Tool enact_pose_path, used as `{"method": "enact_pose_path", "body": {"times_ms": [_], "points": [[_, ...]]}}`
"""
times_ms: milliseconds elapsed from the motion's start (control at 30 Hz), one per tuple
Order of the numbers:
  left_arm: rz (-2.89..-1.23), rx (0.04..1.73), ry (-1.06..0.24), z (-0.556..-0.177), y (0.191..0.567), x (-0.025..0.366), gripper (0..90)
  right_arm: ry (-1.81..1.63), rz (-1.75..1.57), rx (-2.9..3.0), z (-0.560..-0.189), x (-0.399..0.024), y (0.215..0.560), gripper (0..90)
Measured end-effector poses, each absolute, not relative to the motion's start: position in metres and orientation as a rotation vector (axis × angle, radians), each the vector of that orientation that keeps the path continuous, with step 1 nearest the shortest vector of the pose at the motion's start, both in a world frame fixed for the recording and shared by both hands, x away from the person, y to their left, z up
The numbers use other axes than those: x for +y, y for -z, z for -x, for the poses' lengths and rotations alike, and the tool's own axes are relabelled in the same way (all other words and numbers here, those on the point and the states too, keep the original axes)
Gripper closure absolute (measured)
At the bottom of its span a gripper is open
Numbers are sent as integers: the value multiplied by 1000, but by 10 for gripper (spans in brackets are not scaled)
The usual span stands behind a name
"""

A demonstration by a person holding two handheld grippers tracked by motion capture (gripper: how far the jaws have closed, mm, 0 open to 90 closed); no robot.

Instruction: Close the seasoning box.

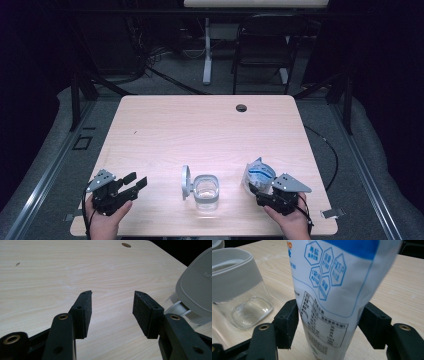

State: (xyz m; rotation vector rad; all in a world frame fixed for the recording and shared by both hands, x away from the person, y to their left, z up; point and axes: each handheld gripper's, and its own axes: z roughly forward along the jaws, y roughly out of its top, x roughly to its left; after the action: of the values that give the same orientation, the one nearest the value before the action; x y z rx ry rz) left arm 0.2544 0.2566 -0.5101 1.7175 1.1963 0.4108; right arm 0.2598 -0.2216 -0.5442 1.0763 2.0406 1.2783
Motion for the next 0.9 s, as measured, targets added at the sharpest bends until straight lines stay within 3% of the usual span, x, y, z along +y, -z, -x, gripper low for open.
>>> {"method": "enact_pose_path", "body": {"times_ms": [900], "points": [[-1698, 1217, -405, -255, 511, 263, 503, -1254, -1090, 2060, -266, -217, 565, 366]]}}
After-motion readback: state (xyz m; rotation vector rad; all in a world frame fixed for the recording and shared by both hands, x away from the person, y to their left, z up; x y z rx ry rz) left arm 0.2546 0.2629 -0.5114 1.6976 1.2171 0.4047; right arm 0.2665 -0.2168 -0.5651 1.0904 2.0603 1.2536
